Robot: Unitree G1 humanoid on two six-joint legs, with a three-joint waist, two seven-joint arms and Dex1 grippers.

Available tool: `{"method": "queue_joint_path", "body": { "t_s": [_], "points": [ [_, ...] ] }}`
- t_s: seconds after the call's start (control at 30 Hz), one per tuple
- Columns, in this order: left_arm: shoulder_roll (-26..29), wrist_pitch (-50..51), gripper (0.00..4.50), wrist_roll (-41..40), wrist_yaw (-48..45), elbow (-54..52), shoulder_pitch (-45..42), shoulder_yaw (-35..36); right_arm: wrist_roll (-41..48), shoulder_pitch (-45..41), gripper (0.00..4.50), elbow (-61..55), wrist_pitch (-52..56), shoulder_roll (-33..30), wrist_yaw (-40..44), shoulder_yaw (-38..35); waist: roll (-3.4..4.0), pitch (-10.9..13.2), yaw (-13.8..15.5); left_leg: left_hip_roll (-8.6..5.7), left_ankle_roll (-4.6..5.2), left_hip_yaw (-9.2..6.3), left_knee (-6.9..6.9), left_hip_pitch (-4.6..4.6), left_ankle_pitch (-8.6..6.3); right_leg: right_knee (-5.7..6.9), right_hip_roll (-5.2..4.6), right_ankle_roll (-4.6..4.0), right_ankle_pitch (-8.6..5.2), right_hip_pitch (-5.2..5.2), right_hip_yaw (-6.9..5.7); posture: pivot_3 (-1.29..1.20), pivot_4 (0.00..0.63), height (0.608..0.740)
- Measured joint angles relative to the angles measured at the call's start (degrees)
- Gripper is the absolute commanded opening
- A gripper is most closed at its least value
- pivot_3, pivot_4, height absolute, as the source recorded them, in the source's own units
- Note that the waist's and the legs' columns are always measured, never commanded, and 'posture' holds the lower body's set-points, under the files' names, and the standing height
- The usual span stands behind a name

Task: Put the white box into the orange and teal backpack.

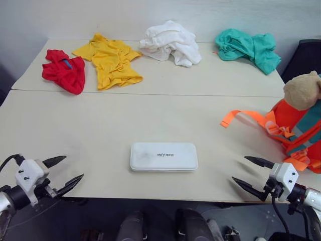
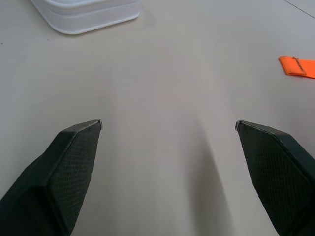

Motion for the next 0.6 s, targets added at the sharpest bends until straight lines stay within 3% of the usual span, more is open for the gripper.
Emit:
{"method": "queue_joint_path", "body": {
  "t_s": [0.4, 0.47, 0.6],
  "points": [
    [0.2, 9.1, 4.50, -4.1, 0.1, -2.3, -0.9, -0.7, 0.7, 0.0, 4.46, -6.5, 3.4, 2.2, -1.9, 3.5, 0.02, 0.0, 0.8, 0.00, -0.02, 0.01, 0.01, 0.01, 0.02, 0.04, 0.01, 0.00, 0.00, 0.00, -0.01, 0.00, 0.150, 0.740],
    [0.5, 10.7, 4.50, -4.3, 0.5, -3.8, -2.2, -1.2, 1.5, -1.3, 4.08, -8.5, 5.2, 2.4, -2.5, 4.7, 0.03, 0.0, 0.8, -0.01, -0.03, 0.00, 0.02, 0.01, 0.03, 0.05, 0.01, 0.00, 0.00, 0.01, 0.00, 0.00, 0.150, 0.740],
    [0.5, 14.4, 3.61, -5.6, 1.6, -5.9, -5.2, -2.5, 2.0, -4.0, 2.85, -10.8, 7.2, 2.4, -3.2, 6.0, 0.03, 0.0, 0.9, -0.02, -0.03, -0.02, 0.03, 0.01, 0.05, 0.05, 0.02, 0.00, 0.00, 0.02, -0.04, 0.00, 0.150, 0.740]
  ]
}}
